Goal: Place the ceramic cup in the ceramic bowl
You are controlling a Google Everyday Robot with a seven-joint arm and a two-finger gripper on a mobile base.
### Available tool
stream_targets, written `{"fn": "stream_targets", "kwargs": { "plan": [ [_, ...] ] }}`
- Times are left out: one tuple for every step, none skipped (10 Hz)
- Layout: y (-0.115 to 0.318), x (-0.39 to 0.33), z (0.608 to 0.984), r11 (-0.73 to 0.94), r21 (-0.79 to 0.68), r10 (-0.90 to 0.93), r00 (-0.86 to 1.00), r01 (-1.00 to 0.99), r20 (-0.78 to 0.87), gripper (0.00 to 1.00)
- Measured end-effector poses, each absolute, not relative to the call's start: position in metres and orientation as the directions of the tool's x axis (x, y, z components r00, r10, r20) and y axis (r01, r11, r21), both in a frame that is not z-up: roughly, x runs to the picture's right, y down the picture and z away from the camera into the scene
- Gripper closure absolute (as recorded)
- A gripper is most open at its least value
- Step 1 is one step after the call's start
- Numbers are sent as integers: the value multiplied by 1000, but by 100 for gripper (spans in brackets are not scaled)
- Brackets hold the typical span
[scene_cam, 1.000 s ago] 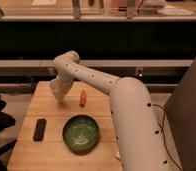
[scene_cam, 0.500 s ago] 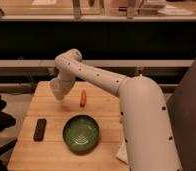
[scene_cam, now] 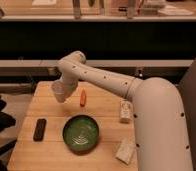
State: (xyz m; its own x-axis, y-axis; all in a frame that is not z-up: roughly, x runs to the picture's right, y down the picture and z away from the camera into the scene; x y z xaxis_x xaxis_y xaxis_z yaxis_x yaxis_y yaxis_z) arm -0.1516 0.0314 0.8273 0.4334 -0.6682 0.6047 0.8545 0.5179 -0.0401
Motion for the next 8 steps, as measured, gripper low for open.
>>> {"fn": "stream_targets", "kwargs": {
  "plan": [
    [32,-150,826,521,-38,-667,435,853,605,98],
    [39,-148,821,525,-35,-664,435,851,608,98],
    [45,-145,816,528,-35,-662,437,849,609,98],
    [50,-142,811,530,-36,-660,439,847,610,98],
    [55,-138,806,532,-37,-658,441,846,610,98],
    [57,-134,804,534,-38,-657,443,845,610,98],
    [57,-130,801,537,-40,-655,446,842,610,98],
    [60,-128,797,538,-41,-653,448,842,610,98]
  ]
}}
